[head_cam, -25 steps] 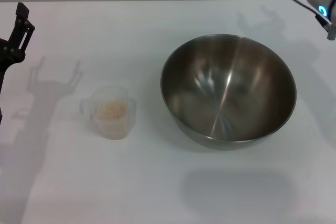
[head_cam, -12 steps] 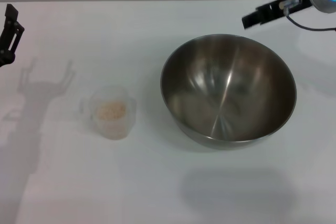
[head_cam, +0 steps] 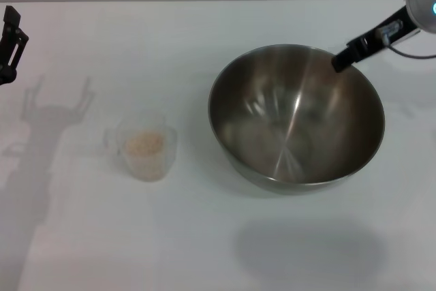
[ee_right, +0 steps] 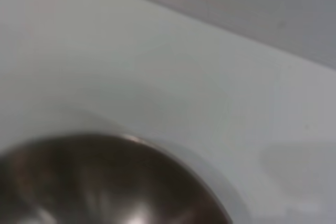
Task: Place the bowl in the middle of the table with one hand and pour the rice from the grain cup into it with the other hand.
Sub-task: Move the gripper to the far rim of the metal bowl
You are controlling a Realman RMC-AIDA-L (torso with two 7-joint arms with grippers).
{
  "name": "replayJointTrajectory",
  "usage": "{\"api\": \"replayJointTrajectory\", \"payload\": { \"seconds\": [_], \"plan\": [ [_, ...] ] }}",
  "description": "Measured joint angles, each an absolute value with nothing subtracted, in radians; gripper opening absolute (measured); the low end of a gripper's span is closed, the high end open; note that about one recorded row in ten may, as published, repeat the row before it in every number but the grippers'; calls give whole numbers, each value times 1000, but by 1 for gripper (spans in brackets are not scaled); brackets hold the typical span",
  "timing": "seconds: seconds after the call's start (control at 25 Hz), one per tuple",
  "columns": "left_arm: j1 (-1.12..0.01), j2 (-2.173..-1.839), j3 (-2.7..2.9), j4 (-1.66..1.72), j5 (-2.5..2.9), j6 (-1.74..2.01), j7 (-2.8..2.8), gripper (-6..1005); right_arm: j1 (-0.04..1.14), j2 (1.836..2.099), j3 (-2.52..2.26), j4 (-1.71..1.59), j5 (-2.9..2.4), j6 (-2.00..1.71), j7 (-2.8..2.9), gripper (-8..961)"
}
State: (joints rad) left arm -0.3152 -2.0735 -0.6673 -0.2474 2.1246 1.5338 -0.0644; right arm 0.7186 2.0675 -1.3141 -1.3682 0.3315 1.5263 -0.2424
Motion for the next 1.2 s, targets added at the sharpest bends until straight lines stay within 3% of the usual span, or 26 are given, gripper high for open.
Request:
{"api": "replayJointTrajectory", "payload": {
  "seconds": [1.0,1.08,1.2],
  "plan": [
    [-321,-2075,-667,-247,2125,1533,-64,870,754,2075,-1313,-1131,349,1426,-347,530],
    [-321,-2075,-667,-247,2125,1534,-64,870,753,2076,-1313,-1131,349,1425,-353,298],
    [-321,-2076,-667,-247,2125,1534,-64,870,750,2076,-1312,-1131,350,1425,-357,204]
  ]
}}
